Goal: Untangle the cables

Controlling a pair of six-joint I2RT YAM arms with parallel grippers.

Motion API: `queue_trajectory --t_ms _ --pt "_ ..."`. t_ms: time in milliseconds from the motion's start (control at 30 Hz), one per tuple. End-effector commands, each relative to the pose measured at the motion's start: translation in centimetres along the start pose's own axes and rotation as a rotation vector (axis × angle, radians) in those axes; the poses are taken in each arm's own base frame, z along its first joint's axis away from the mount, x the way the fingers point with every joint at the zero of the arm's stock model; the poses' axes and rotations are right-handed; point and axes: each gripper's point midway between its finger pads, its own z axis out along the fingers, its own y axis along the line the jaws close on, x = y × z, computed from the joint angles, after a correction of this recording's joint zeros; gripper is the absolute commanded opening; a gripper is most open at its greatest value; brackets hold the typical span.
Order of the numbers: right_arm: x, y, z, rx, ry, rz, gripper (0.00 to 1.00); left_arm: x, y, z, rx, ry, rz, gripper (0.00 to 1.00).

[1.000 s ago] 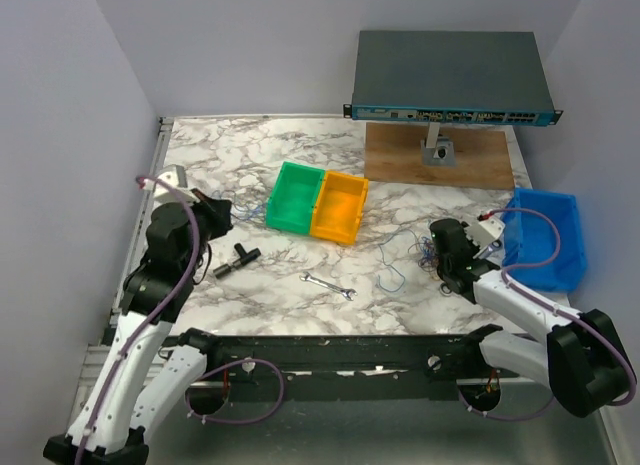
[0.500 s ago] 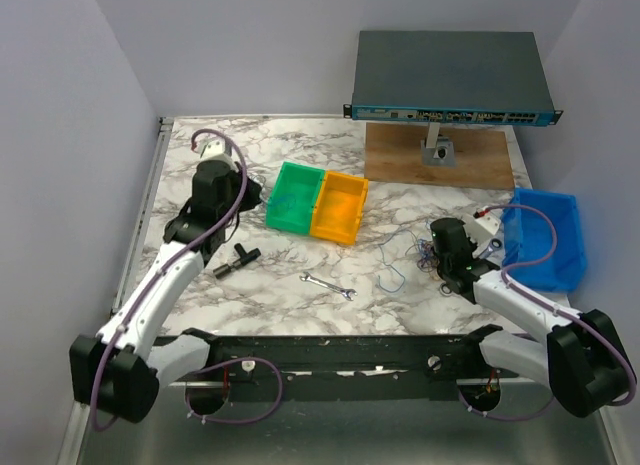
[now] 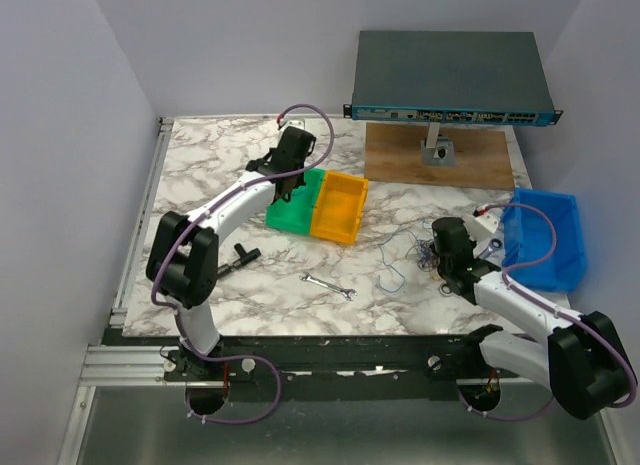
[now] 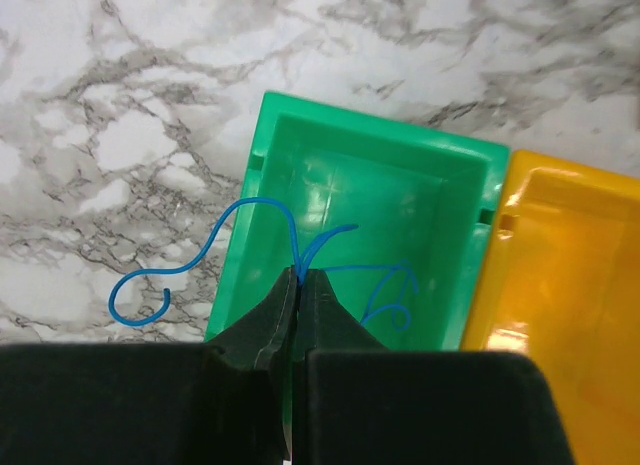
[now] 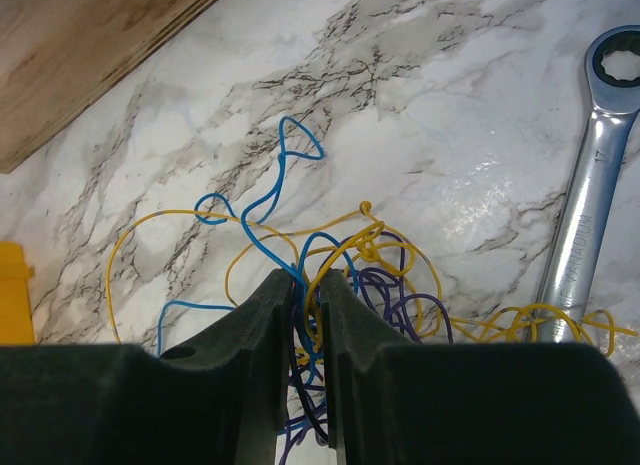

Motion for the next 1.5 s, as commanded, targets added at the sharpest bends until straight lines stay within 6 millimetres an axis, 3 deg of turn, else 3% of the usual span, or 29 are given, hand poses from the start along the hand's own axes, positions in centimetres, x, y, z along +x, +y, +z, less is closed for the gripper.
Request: queue_trajectory --t_ms 0,100,133,233,333,533,767,967,1100,1233,1467 --pt "0.1 0.1 0.0 -0.024 -0.001 0.001 0.24 3.7 1.4 1.9 -0.093 0.145 0.096 0.00" --pt "0.3 0.4 0.0 -0.040 0.008 -0.007 0.24 4.2 -0.1 1.9 0.000 0.173 0.113 0.02" --pt "0.3 0.5 0.0 -0.043 0.011 -0.012 0.24 4.2 -0.5 1.6 0.028 0.175 0.109 0.07" --pt "0.5 0.9 0.0 -0.064 0.024 -0.024 0.20 3.3 -1.2 -0.1 0.093 0.151 0.093 0.42" --pt "0.7 1.8 -0.3 -0.120 0.041 -0.043 0.13 2.2 -1.7 -2.0 0.156 0.119 0.076 0.51" --pt "0.9 3.1 -1.0 -0.220 0.054 -0.055 0.01 1.3 -2.8 -5.7 0.288 0.067 0.032 0.58" --pt "0.8 3.6 -1.5 -0.270 0.052 -0.057 0.01 2.8 -2.6 -6.5 0.315 0.078 0.000 0.63" --pt "0.9 5.9 -3.1 -0.428 0.071 -0.077 0.01 6.0 -9.4 -10.5 0.737 0.066 0.050 0.75" --pt "0.4 6.8 -4.3 -0.518 0.053 -0.060 0.01 7.5 -12.0 -12.1 0.881 0.033 0.145 0.78" --pt "-0.9 8.2 -5.8 -0.562 0.076 -0.028 0.01 8.4 -12.9 -12.9 0.935 0.029 0.202 0.78" --pt "-5.2 11.6 -9.3 -0.649 0.105 -0.004 0.01 8.9 -13.0 -15.0 1.017 -0.055 0.148 0.78"
